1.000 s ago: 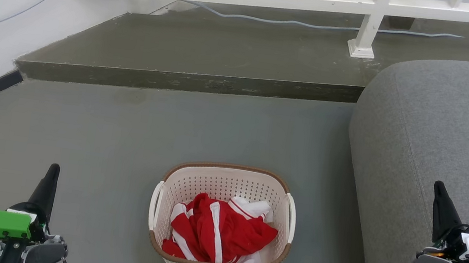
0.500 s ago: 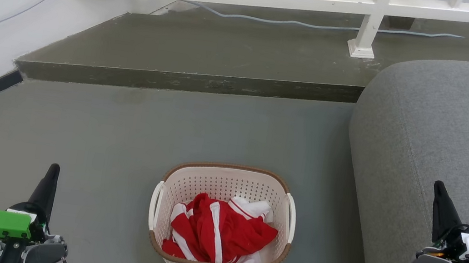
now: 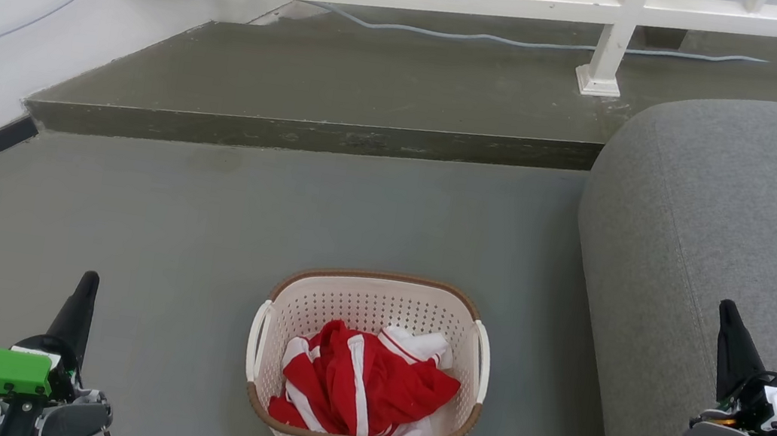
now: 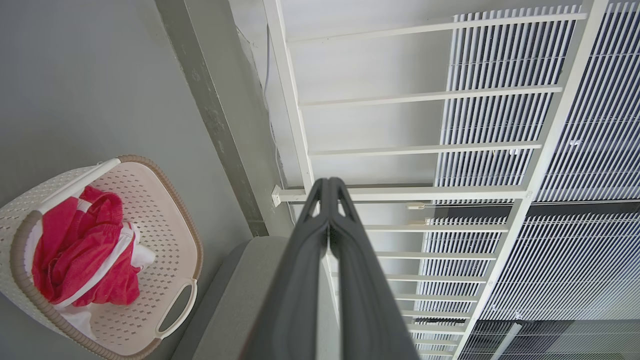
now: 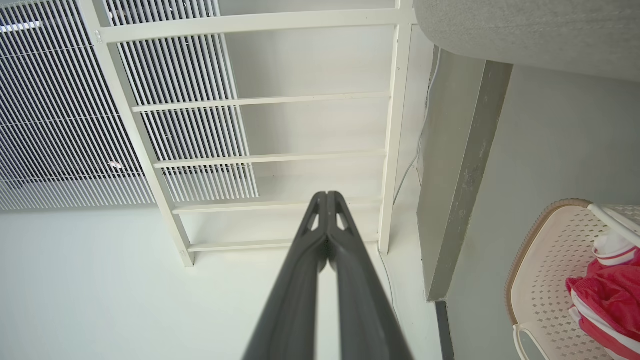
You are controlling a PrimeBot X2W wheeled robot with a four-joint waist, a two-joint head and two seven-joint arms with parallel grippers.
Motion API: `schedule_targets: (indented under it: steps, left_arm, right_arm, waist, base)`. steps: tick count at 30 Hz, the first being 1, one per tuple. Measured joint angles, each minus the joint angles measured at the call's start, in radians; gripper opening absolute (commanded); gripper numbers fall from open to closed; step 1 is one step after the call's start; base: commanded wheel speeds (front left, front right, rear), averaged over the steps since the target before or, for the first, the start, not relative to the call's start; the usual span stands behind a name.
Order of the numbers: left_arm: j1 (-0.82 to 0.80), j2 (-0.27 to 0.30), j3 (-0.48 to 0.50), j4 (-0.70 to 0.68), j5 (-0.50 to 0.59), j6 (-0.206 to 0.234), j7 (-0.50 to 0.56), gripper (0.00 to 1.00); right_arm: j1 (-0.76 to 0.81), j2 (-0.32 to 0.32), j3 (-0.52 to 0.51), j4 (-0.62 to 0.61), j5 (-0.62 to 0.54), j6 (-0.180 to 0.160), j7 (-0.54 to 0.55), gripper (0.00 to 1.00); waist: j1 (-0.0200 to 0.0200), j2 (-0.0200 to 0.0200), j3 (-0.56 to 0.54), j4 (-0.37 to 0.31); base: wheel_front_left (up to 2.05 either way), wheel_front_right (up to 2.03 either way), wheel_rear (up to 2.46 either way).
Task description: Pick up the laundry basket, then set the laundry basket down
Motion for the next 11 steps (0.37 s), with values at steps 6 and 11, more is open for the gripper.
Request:
schedule_targets:
  steps: [6,11]
  left_arm:
    - [0.000,0.000,0.000,0.000,0.000,0.000,0.000,0.00]
    - [0.000,0.000,0.000,0.000,0.000,0.000,0.000,0.00]
  right_arm:
    - [0.000,0.000,0.000,0.000,0.000,0.000,0.000,0.00]
    - [0.000,0.000,-0.001,0.000,0.000,0.000,0.000,0.00]
  waist:
    - [0.0000,0.0000,0.000,0.000]
    - [0.0000,0.0000,0.000,0.000]
  base:
    - [0.00,0.00,0.00]
    - [0.00,0.00,0.00]
